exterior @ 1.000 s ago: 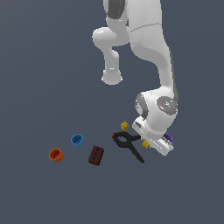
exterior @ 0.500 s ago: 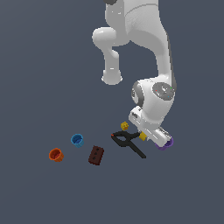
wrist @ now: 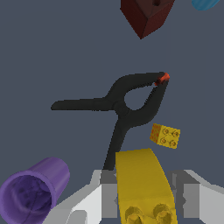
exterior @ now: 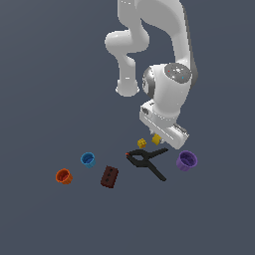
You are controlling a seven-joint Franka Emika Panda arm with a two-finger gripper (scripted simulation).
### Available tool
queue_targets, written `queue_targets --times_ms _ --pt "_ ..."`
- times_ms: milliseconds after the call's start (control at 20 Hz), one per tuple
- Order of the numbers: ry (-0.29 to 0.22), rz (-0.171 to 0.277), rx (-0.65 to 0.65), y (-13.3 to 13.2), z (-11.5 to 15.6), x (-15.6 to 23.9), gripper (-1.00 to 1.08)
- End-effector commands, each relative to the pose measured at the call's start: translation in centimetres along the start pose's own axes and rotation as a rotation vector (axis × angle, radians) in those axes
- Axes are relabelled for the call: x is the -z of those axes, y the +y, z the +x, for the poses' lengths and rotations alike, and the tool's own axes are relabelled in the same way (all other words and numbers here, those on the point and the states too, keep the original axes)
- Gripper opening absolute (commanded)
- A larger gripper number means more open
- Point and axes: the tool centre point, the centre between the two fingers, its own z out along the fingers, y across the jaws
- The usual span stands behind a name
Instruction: Pick up a designated object from a clutter of objects.
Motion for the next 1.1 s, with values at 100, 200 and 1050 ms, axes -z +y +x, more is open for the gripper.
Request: queue_targets --times_ms 100,200,1050 --pt "-0.002 -0.001 0.001 2.4 0.1 3.4 -1.00" --pt "-0.003 -0.002 0.002 3.5 0.2 4.9 -1.00" --pt "-0.010 -0.010 0.007 12.1 1.1 17.8 -1.00"
